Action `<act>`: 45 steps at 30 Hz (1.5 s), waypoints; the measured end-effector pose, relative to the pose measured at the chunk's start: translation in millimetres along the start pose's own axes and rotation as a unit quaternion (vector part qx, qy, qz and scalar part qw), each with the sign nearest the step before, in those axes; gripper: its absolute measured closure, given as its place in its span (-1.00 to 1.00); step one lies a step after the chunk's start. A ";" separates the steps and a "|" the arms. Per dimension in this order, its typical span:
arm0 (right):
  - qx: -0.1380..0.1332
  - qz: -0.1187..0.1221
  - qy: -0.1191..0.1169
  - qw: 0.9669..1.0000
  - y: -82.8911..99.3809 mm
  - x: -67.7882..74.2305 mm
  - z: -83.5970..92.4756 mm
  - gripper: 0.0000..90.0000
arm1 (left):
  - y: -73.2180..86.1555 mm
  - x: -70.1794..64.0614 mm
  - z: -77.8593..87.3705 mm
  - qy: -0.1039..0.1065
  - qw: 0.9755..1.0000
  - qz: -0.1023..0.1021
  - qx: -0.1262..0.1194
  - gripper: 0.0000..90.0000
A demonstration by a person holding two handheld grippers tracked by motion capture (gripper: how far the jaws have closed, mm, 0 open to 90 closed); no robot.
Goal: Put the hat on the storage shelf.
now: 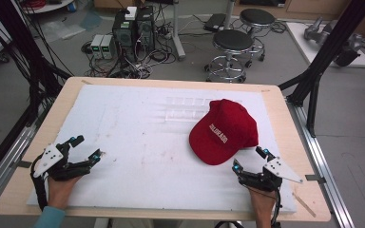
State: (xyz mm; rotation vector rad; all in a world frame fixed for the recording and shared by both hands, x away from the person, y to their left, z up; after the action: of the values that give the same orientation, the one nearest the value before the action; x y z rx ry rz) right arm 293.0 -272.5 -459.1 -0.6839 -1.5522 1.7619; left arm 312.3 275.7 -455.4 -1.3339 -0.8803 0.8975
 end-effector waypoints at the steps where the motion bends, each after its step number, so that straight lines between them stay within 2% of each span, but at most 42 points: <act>1: 0.000 0.000 0.001 1.000 0.0 0.0 0.0 -0.94 | -0.1 0.5 0.0 -0.002 1.000 0.004 0.000 -0.65; 7: -0.003 -0.001 -0.002 1.000 -0.1 -0.5 0.4 -0.94 | 0.3 0.7 -0.9 -0.002 1.000 0.002 0.007 -0.65; 18: -0.010 -0.012 -0.007 1.000 -0.5 -2.4 1.7 -0.94 | 0.3 0.7 -1.5 -0.003 1.000 0.003 0.008 -0.65; 22: -0.010 -0.010 -0.006 1.000 -0.8 -2.3 1.5 -0.94 | 0.1 1.0 -0.9 -0.002 1.000 0.005 0.005 -0.65; 25: -0.007 -0.018 -0.015 1.000 -1.1 -2.5 1.5 -0.94 | 0.1 1.0 -0.6 -0.003 1.000 0.007 0.004 -0.65; 28: 0.007 -0.011 -0.014 1.000 -3.4 -7.7 3.1 -0.94 | 0.1 0.8 -1.5 -0.002 1.000 0.006 0.007 -0.65; 34: 0.008 -0.010 -0.030 0.999 -27.5 -19.0 11.0 -0.94 | 0.3 0.6 -1.8 -0.003 1.000 0.001 0.010 -0.65; 37: 0.014 0.002 -0.037 0.999 -44.1 -24.3 11.7 -0.94 | 0.3 0.1 -1.8 -0.003 1.000 0.000 0.010 -0.65; 41: 0.031 0.014 -0.045 0.998 -64.6 -29.3 9.2 -0.94 | 0.4 0.1 -1.7 -0.003 1.000 -0.002 0.011 -0.65; 45: 0.062 0.032 -0.052 0.996 -79.8 -35.0 3.1 -0.94 | 0.3 0.0 -1.5 -0.003 1.000 -0.002 0.010 -0.65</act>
State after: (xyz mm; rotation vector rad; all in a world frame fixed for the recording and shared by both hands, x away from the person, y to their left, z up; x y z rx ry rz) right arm 324.4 -297.2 -381.6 -0.5949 -1.4879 1.9523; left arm 313.7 275.1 -455.8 -1.3124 -0.8758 0.9047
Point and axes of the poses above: each handheld gripper's, and its own axes: z roughly backward along the jaws, y roughly out of its underside, x roughly to its left, the point moved 5 cm from there along -z, roughly forward along the jaws, and after that the axes turned 11 degrees about -y, right-handed, at the moved point
